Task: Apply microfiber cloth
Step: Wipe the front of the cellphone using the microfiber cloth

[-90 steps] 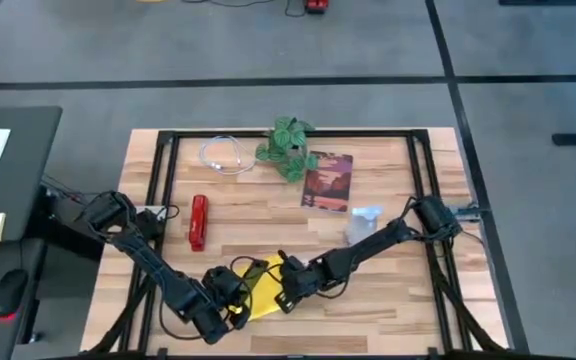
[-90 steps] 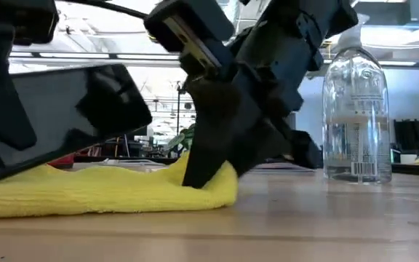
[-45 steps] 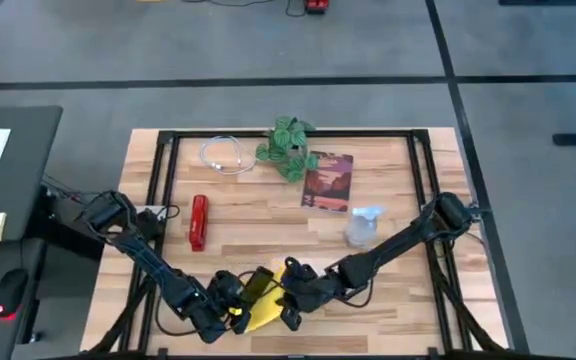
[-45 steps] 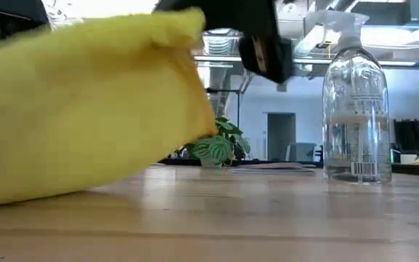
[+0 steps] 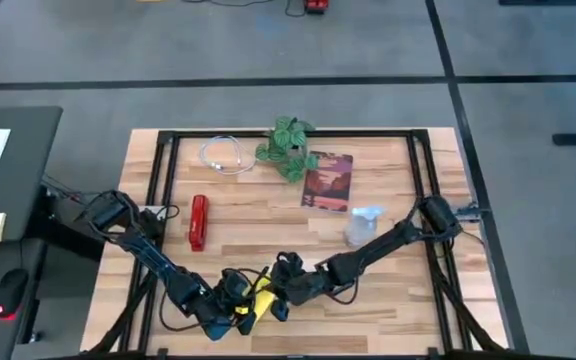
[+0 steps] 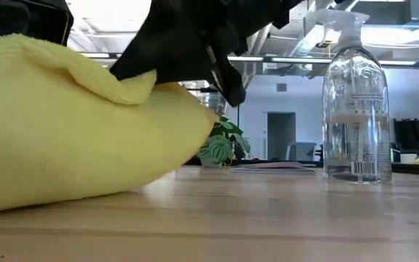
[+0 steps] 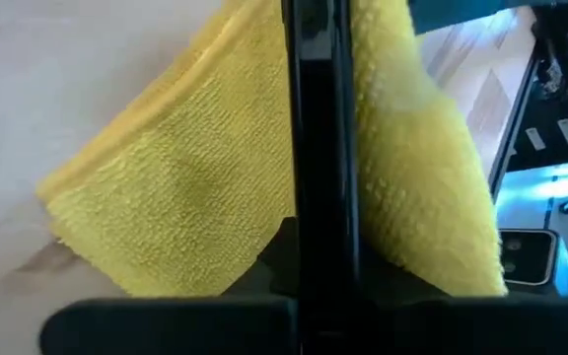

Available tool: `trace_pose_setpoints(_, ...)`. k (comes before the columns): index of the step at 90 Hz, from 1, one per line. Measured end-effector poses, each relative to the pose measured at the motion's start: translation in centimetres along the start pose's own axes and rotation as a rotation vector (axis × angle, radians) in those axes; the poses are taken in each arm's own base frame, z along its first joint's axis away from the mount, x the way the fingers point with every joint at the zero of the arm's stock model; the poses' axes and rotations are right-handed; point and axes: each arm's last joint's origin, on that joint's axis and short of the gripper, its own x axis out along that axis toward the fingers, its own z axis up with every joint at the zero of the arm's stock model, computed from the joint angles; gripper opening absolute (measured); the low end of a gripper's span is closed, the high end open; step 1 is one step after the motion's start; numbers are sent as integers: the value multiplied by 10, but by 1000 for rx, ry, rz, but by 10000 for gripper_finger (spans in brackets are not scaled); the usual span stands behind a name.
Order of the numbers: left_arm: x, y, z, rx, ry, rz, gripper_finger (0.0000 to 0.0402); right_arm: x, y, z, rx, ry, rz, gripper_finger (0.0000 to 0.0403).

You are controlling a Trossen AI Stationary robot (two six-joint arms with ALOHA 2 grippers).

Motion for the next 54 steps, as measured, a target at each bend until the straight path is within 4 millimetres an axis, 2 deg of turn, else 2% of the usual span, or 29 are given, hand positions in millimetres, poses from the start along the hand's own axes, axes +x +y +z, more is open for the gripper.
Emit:
trace_pose_setpoints(10, 1, 0, 1, 12, -4, -4, 0, 6, 6, -12, -40, 29, 77, 0)
trace_pose_setpoints(26, 1, -3, 2, 41, -7, -31, 0, 10, 8, -30, -50, 96, 75, 0)
trace_pose_setpoints(41, 1, -5, 2, 40, -7, -41, 0, 2, 9, -22, -52, 103, 66, 0)
trace_pose_setpoints(54, 0, -8, 2, 51, -4, -61, 0, -4, 16, -6, -60, -9, 118, 0)
